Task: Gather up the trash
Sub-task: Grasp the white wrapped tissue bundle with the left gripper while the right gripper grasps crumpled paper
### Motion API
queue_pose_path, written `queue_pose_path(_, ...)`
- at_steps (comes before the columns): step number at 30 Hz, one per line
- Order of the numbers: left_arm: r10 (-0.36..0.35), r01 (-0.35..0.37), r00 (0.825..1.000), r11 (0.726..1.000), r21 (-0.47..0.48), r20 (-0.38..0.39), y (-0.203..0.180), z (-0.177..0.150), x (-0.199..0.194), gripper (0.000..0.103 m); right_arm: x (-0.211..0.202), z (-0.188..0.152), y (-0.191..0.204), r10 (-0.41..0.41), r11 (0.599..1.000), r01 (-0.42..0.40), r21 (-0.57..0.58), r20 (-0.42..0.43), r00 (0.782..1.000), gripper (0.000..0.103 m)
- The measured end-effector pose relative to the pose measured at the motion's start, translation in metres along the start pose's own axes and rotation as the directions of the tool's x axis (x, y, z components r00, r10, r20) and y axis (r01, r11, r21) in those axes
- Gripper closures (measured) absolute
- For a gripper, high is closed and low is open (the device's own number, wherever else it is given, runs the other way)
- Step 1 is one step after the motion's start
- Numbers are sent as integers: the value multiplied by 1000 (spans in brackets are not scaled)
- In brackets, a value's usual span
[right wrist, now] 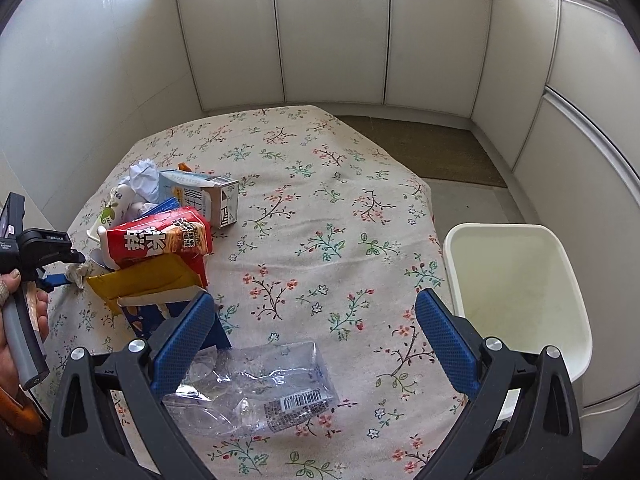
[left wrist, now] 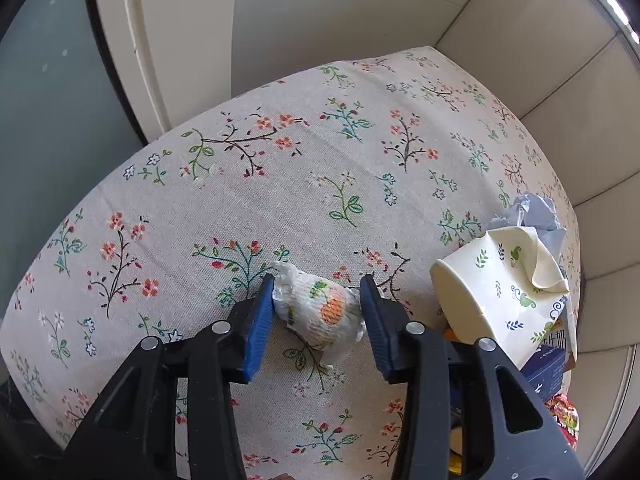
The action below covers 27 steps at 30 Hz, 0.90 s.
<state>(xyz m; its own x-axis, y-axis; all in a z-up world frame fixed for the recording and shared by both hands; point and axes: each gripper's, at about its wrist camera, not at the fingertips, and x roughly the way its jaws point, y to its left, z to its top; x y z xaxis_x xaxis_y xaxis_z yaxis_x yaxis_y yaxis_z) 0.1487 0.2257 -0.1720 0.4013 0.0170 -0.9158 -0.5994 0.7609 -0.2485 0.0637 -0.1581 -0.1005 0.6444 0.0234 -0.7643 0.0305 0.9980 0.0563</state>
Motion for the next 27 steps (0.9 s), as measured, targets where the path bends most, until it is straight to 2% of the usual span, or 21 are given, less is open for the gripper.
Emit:
queue_pose_path(4, -42, 42, 999, 999, 13, -7, -1, 0, -2, 64, -1, 10, 5, 26, 1000, -25, -8, 27, 999, 6)
queue_pose_path(7, -86, 86, 996, 996, 33, -8, -4, -3, -10, 64, -1, 30, 16, 38, 998, -36, -46, 41, 998, 6)
queue_pose_path(10, -126, 123, 992, 989, 78, 29, -14, -4, -26, 64, 3, 62, 39, 56, 992, -50, -113, 51, 997, 6)
queue_pose_path(13, -176, 164, 980, 980, 115, 95, -21, -2, -52, 64, 13, 100, 66, 95, 983, -89, -158, 28, 995, 6)
queue_pose_path(17, -208, 186, 964, 973, 137, 167, -24, 4, -80, 64, 39, 144, 112, 170, 963, -175, -203, -42, 985, 6)
queue_pose_path(20, -215, 191, 962, 971, 146, 169, -23, 8, -87, 64, 82, 166, 155, 191, 948, -223, -226, -152, 970, 6)
queue_pose_path(24, -224, 206, 963, 970, 127, 147, -20, 13, -85, 64, 123, 175, 187, 214, 946, -264, -188, -251, 944, 6)
queue_pose_path(27, -238, 224, 962, 969, 108, 137, -17, 16, -85, 64, 147, 175, 201, 196, 951, -253, -177, -286, 938, 6)
